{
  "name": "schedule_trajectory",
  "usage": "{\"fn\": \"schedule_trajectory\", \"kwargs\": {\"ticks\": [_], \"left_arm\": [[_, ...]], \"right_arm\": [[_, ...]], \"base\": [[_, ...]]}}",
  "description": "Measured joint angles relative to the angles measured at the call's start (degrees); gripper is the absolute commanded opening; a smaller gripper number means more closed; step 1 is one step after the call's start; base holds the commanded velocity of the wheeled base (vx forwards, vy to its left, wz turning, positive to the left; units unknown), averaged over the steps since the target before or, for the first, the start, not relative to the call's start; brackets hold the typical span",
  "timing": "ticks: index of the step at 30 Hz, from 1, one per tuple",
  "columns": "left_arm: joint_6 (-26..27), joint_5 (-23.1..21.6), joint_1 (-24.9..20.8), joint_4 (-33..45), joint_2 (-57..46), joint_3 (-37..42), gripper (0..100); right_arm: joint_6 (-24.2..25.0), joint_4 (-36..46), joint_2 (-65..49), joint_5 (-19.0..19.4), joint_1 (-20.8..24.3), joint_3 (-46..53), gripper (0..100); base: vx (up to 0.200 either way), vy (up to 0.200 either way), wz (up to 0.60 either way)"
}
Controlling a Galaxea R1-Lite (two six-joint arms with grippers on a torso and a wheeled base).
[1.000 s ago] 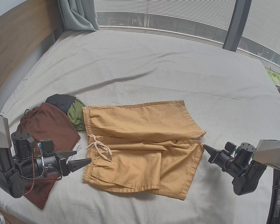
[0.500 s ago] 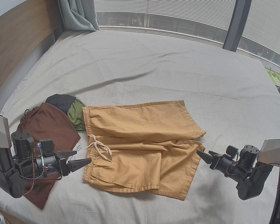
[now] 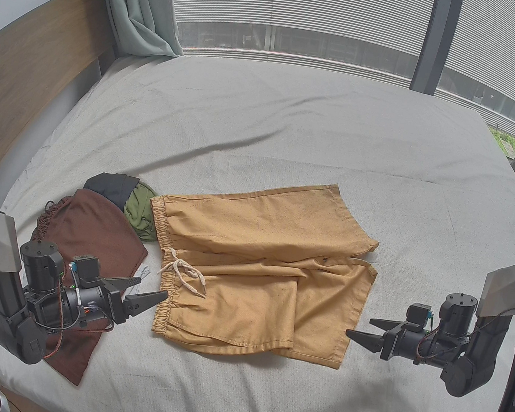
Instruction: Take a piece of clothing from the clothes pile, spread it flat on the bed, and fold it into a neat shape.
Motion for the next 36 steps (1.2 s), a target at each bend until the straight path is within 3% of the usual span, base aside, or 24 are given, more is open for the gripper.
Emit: {"fn": "schedule_trajectory", "kwargs": {"ticks": [12,36], "left_arm": [[0.0,0.0,0.0,0.0,0.1,0.0,100],[0.0,0.0,0.0,0.0,0.1,0.0,100]], "right_arm": [[-1.6,0.0,2.3,0.6,2.6,4.0,100],[2.1,-0.2,8.8,1.0,4.9,2.2,100]], "base": [[0.000,0.000,0.00],[0.000,0.000,0.00]]}}
